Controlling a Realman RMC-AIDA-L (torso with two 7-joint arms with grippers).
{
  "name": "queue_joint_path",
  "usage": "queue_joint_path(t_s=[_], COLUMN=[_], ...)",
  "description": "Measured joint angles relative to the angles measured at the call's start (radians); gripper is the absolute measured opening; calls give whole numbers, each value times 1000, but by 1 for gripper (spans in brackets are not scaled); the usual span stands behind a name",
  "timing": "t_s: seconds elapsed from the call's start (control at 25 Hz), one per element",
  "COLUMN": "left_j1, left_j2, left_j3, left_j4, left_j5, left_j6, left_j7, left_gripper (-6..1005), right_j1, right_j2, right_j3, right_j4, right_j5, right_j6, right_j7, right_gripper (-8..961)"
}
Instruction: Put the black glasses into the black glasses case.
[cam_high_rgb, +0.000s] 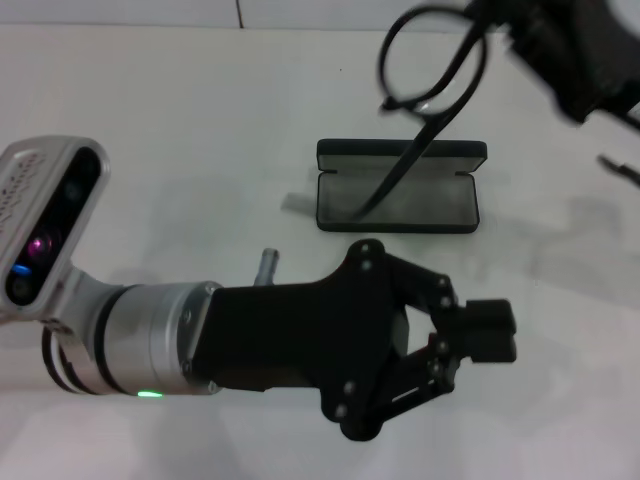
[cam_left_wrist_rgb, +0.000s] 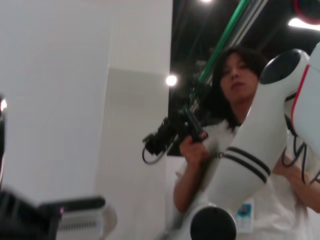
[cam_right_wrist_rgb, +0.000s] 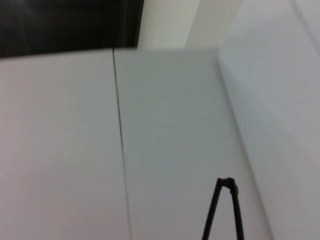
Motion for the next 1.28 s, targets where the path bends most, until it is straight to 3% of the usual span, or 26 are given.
queue_joint_path(t_s=[0.16, 0.64, 1.04, 1.28], left_j1=[11, 22, -37, -34], left_j2=[-2, -3, 7, 3], left_j3=[24, 29, 65, 60], left_j4=[-3, -47, -52, -85], left_j5=[-73, -186, -76, -109], left_j6=[-1, -7, -4, -13], left_j7=[31, 43, 35, 42], left_gripper=[99, 98, 98, 99], right_j1=[4, -5, -16, -16], right_j2=[0, 0, 0, 0], right_j3=[-70, -121, -115, -118], right_j4=[7, 11, 12, 5], right_j5=[5, 5, 68, 91], right_j6=[31, 69, 76, 56], right_j7=[-20, -27, -60, -64], right_gripper=[59, 57, 56, 54])
